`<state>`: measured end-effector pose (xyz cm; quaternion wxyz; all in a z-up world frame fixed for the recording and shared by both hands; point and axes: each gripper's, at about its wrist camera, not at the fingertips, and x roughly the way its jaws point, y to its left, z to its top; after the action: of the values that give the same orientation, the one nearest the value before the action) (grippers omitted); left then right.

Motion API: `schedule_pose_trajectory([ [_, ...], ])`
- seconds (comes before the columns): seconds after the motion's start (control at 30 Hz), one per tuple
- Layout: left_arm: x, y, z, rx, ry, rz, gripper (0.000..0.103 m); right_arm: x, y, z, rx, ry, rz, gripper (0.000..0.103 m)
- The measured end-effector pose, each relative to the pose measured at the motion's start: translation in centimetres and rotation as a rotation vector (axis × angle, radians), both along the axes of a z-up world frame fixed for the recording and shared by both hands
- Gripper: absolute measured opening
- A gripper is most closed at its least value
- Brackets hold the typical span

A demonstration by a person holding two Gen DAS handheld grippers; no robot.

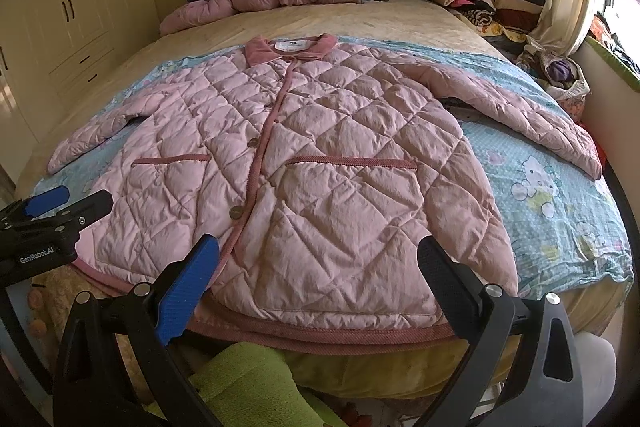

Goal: Fold large clothes

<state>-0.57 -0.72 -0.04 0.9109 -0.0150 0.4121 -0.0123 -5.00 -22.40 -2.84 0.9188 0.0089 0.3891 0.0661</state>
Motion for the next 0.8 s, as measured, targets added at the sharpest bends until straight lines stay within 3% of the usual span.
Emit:
schedule_pose_trajectory([
  [0.8, 0.0, 0.1, 0.0, 0.002, -0.002, 0.001, 0.094, 1.1, 0.4, -0.5, 0.027, 0.016, 0.018, 0.099],
])
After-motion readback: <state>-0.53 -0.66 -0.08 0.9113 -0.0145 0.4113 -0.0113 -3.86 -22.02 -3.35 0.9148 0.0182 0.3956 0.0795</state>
